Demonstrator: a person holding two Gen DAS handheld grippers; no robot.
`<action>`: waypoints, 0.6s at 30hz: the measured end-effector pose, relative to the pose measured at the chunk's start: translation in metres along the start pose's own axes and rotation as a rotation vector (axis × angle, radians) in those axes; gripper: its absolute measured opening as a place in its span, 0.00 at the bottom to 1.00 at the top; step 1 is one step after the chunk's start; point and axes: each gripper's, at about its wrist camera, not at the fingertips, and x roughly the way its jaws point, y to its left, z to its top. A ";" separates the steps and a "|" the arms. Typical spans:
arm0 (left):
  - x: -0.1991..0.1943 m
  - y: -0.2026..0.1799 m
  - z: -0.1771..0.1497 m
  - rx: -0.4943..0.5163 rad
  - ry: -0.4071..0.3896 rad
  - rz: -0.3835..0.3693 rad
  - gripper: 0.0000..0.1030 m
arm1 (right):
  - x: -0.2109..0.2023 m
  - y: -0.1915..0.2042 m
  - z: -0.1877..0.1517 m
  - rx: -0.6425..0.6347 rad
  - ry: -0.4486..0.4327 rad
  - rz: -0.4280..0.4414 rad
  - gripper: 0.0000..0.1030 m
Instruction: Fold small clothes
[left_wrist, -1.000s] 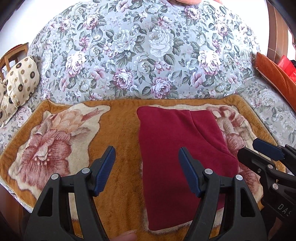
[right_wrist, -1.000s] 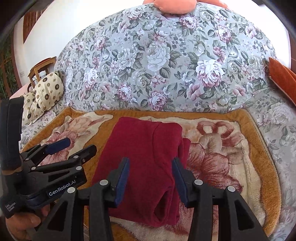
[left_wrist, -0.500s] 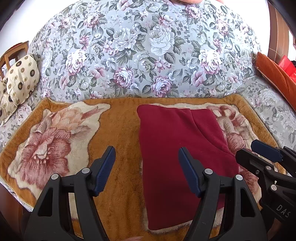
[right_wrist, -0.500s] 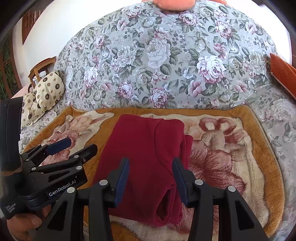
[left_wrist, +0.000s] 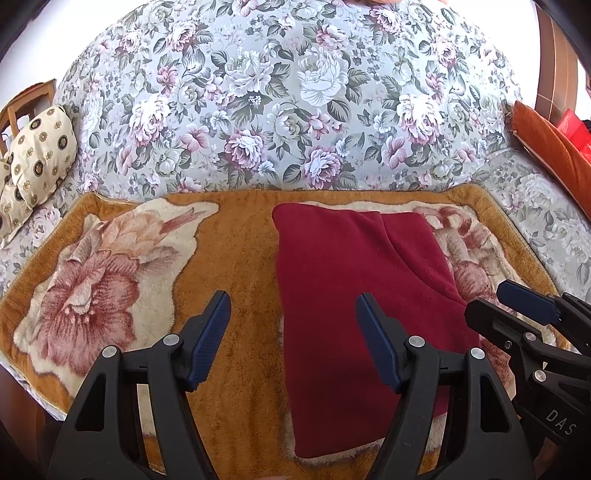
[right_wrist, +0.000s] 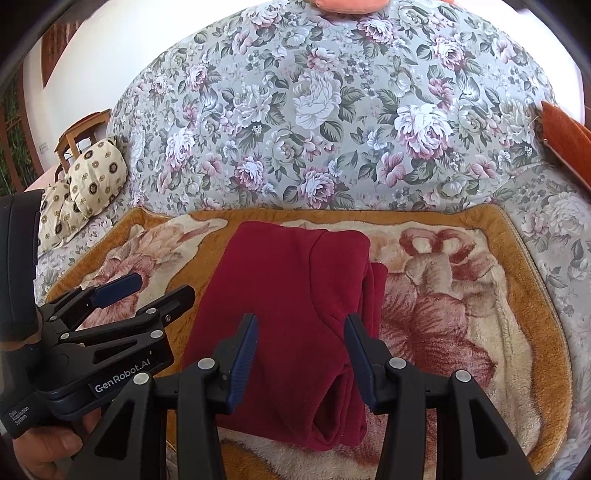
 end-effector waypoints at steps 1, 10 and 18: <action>0.000 0.000 0.000 0.000 0.001 -0.001 0.69 | 0.000 0.000 0.000 0.002 0.002 0.001 0.45; 0.003 -0.002 0.001 0.002 0.003 0.000 0.69 | 0.003 -0.001 0.000 -0.002 0.009 0.002 0.45; 0.002 0.000 0.002 0.008 -0.026 -0.003 0.69 | 0.007 0.001 0.001 -0.006 0.017 0.004 0.45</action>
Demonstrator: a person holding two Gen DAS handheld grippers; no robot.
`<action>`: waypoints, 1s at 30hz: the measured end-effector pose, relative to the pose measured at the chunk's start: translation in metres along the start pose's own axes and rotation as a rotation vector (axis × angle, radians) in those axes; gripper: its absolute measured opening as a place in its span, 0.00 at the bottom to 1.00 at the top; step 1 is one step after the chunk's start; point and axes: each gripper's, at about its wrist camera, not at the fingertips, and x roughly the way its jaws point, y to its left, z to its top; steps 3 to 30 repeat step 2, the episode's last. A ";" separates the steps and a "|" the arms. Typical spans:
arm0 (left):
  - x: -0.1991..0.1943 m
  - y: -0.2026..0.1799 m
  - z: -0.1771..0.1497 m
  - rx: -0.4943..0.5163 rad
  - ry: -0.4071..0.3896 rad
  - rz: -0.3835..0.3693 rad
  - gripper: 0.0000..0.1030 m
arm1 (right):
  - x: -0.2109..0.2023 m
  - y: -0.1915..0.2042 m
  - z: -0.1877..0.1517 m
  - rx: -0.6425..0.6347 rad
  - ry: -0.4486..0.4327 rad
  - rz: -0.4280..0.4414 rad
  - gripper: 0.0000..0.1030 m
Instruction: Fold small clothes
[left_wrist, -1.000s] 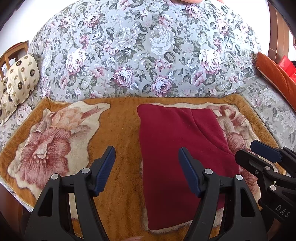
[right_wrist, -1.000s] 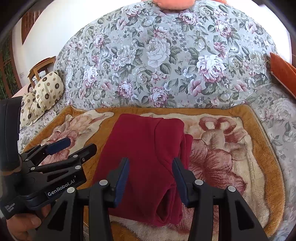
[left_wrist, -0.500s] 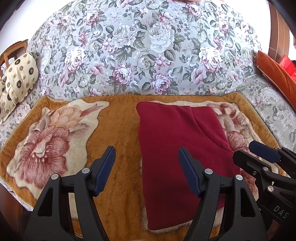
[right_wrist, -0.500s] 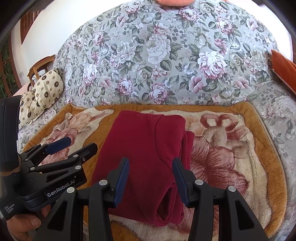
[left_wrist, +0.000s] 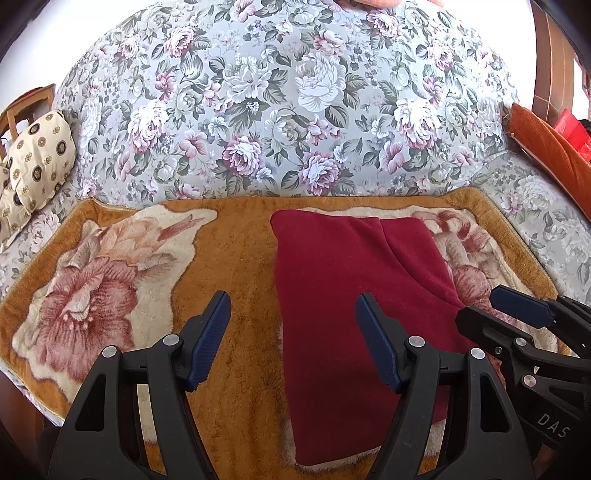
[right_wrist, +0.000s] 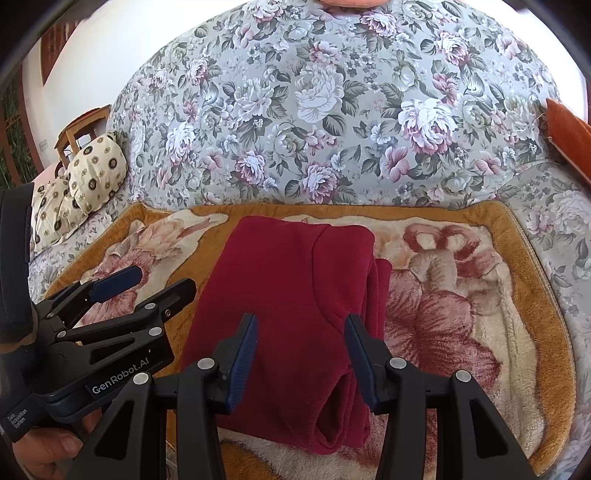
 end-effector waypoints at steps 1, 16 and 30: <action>0.000 0.001 0.001 -0.002 0.001 0.001 0.69 | 0.000 0.000 0.000 0.000 -0.001 0.000 0.45; 0.000 0.002 0.002 -0.006 0.003 -0.001 0.69 | 0.000 0.000 0.000 0.001 -0.001 0.000 0.45; 0.000 0.002 0.002 -0.006 0.003 -0.001 0.69 | 0.000 0.000 0.000 0.001 -0.001 0.000 0.45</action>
